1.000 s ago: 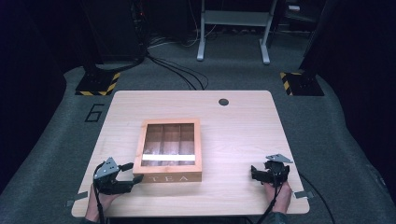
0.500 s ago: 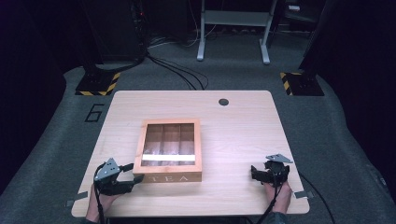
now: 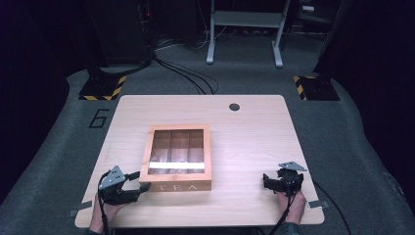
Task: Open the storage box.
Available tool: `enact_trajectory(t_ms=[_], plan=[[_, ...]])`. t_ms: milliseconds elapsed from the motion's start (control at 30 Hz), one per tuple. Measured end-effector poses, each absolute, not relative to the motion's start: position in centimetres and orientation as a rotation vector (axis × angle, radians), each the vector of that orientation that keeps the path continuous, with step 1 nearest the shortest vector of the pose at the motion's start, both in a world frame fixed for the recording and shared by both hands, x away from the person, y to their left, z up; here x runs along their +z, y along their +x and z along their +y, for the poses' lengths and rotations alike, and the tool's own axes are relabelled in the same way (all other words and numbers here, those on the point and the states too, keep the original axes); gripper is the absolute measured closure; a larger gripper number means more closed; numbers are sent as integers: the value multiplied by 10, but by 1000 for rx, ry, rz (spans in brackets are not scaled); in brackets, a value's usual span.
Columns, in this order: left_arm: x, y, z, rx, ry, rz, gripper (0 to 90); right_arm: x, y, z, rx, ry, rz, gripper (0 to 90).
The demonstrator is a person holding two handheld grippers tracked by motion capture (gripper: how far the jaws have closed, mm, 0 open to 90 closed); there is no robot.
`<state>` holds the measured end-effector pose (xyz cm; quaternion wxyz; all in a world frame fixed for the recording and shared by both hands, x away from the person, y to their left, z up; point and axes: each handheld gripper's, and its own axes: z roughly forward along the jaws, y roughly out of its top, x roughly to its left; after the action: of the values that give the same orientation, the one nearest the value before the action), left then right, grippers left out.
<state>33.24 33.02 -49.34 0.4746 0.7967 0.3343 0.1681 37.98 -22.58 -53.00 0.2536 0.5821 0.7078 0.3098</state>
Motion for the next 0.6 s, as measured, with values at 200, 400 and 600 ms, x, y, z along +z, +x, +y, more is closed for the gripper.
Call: enact_trajectory(t_ms=[200, 400, 600], plan=[[-491, 332, 331, 423, 1932, 812, 403, -530, 380, -226, 843, 1582, 1923, 53], [-489, 331, 330, 436, 1936, 804, 412, -530, 380, -226, 843, 1582, 1923, 53], [-485, 330, 330, 452, 1917, 800, 444, -530, 380, -226, 842, 1582, 1923, 53]])
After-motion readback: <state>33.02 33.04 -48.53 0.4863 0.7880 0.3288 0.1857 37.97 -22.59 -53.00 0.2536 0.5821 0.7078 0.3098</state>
